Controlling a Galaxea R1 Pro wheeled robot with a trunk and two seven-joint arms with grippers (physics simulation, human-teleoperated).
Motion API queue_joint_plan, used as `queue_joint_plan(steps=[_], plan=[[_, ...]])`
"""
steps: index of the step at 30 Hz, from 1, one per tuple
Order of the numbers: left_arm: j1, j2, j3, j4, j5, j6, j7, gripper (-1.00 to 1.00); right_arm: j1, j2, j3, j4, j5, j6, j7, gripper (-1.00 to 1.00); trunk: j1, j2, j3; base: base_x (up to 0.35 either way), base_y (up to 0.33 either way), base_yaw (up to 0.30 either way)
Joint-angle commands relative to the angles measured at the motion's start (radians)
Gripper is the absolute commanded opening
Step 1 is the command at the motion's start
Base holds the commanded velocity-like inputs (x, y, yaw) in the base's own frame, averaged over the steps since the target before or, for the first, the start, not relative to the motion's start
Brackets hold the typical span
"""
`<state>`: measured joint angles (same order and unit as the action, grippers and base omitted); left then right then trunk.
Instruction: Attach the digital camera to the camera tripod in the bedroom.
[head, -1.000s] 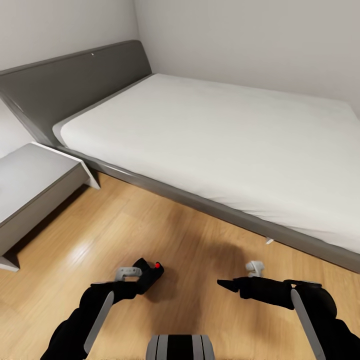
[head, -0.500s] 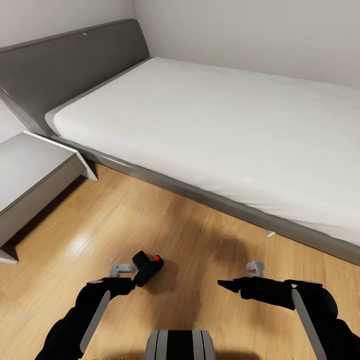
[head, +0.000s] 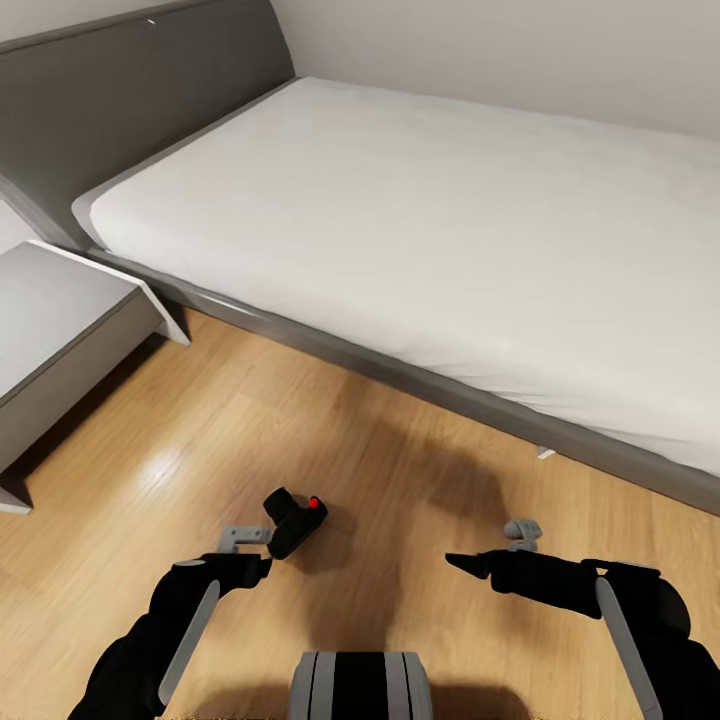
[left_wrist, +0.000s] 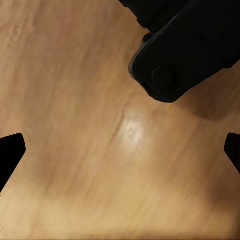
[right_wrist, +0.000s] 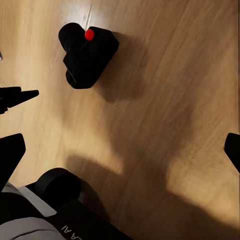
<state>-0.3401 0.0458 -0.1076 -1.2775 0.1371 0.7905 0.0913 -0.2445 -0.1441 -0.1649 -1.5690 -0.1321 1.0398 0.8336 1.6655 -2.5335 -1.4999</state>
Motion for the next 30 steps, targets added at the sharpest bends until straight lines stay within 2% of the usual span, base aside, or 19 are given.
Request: queue_joint_plan(steps=[1,9,12,26,30], plan=[[0.0,0.001,-0.002,-0.002,0.005,0.004,0.01,1.0,-0.001,0.0,-0.006,0.0,-0.007,0.007,-0.001,1.0,0.0,-0.001,-0.005,0.0,0.0,0.0],[0.0,-0.006,-0.003,-0.022,-0.074,0.003,0.01,1.0,0.0,-0.001,-0.032,0.0,-0.007,0.007,0.002,1.0,0.004,-0.002,-0.036,0.0,0.0,0.0],[0.0,-0.008,-0.004,-0.028,-0.089,0.002,0.009,1.0,0.0,-0.002,-0.035,0.0,-0.007,0.007,0.002,1.0,0.005,-0.003,-0.047,0.0,0.0,0.0],[0.0,-0.011,-0.001,-0.039,-0.102,-0.003,0.01,1.0,0.0,-0.009,-0.037,0.0,-0.007,0.007,0.002,1.0,0.011,-0.006,-0.101,0.0,0.0,0.0],[0.0,-0.012,-0.001,-0.04,-0.101,-0.031,0.01,1.0,0.0,-0.009,-0.037,0.0,-0.007,0.007,0.002,1.0,0.013,-0.007,-0.117,0.0,0.0,0.0]])
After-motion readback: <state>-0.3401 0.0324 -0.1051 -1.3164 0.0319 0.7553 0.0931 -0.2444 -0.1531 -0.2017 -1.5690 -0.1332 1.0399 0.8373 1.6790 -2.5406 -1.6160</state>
